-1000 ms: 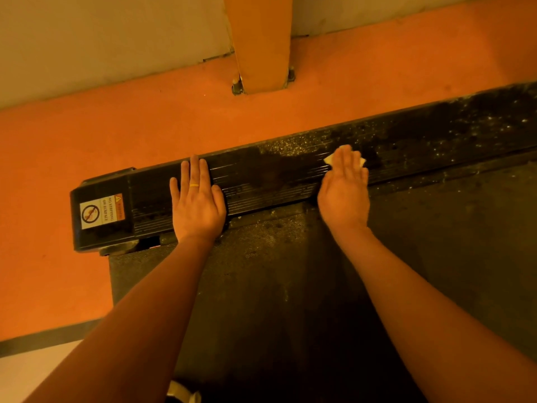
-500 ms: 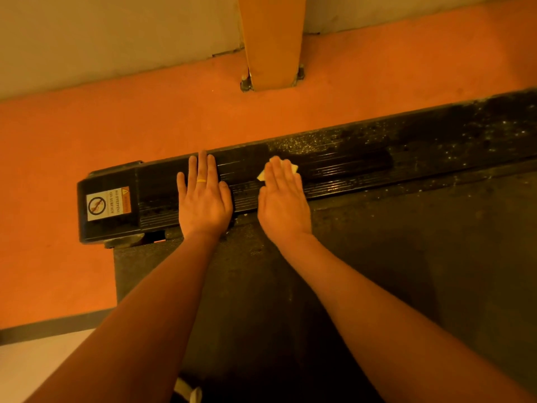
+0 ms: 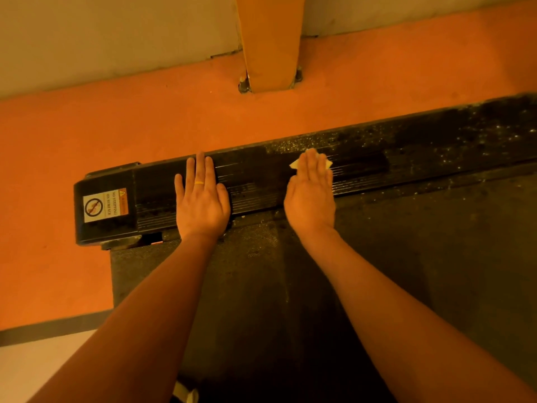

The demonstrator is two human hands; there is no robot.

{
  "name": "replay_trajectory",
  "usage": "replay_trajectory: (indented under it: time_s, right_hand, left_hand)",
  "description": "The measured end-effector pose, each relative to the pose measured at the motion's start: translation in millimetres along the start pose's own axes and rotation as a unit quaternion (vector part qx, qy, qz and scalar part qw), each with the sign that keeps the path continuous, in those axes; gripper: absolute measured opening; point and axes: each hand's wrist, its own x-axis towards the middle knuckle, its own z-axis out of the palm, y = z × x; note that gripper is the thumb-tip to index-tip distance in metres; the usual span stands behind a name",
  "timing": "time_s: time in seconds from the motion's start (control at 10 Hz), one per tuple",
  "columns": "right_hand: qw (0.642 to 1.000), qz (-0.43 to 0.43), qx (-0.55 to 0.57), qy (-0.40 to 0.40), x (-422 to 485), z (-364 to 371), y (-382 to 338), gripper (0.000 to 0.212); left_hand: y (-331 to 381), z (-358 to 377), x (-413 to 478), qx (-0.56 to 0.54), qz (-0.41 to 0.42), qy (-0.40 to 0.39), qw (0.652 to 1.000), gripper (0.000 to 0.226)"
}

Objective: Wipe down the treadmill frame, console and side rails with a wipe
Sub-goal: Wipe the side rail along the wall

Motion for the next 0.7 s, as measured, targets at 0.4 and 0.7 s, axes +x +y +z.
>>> replay_trajectory:
  time_s: [0.4,0.7]
  right_hand:
    - [0.994,0.087,0.009,0.059,17.7,-20.8,57.9,0.054]
    - [0.998,0.051,-0.015,0.045,17.6,-17.6,56.3,0.055]
  left_hand:
    - [-0.3,1.2,0.0,-0.005,0.003,0.004,1.000,0.063]
    - [-0.5,2.0,0.6,-0.003,0.003,0.005,1.000,0.064]
